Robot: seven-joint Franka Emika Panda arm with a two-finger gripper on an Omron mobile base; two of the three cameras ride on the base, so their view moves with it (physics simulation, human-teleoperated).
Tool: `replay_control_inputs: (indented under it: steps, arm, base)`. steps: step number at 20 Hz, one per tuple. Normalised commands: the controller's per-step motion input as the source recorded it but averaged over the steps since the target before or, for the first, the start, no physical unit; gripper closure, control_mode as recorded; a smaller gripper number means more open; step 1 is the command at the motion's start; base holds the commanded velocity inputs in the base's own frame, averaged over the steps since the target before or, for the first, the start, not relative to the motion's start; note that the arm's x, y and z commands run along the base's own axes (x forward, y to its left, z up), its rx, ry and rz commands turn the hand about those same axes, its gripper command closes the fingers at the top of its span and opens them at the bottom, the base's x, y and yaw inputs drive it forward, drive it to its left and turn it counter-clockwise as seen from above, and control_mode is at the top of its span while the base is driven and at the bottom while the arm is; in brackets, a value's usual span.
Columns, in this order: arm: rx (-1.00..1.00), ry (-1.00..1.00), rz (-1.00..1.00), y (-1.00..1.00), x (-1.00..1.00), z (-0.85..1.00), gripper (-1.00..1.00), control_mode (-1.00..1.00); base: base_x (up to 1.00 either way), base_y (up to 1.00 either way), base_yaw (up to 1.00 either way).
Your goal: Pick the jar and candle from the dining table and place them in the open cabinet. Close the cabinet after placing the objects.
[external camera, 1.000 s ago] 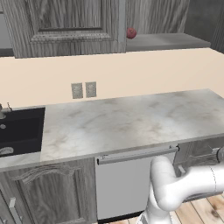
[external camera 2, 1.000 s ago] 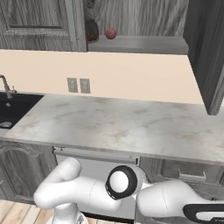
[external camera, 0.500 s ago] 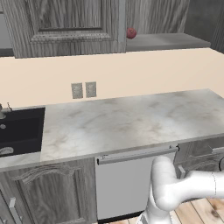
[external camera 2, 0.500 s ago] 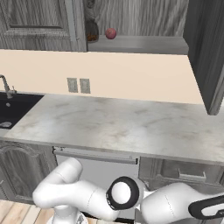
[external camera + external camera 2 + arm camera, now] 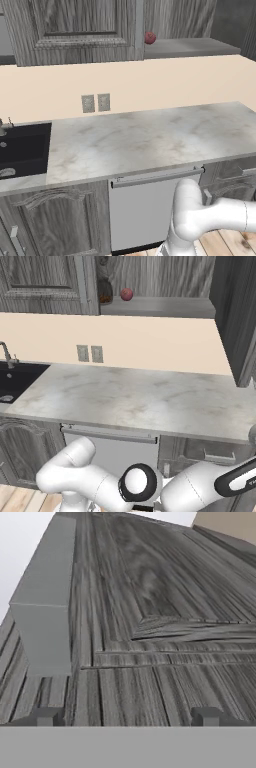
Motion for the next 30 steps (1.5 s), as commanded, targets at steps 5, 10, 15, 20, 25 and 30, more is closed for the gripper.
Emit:
replay_control_inputs:
  steps: [5, 10, 15, 20, 25, 30]
  arm:
    - [0.00, 0.00, 0.00, -0.23, 0.05, 0.14, -1.00, -1.00]
    - [0.00, 0.00, 0.00, -0.04, 0.02, 0.01, -1.00, -1.00]
    - [-0.03, -0.04, 0.00, 0.00, -0.03, 0.00, -1.00, -1.00]
    - [-0.10, -0.13, 0.00, 0.02, -0.37, 0.12, -1.00, -1.00]
    - [-0.14, -0.09, 0.00, 0.19, -0.35, 0.17, -1.00, -1.00]
    - [-0.21, -0.01, 0.00, 0.41, -0.10, 0.00, -1.00, -1.00]
  base:
    - [0.00, 0.00, 0.00]
    - [0.00, 0.00, 0.00]
    - [0.00, 0.00, 0.00]
    - [0.00, 0.00, 0.00]
    - [0.00, 0.00, 0.00]
    - [0.00, 0.00, 0.00]
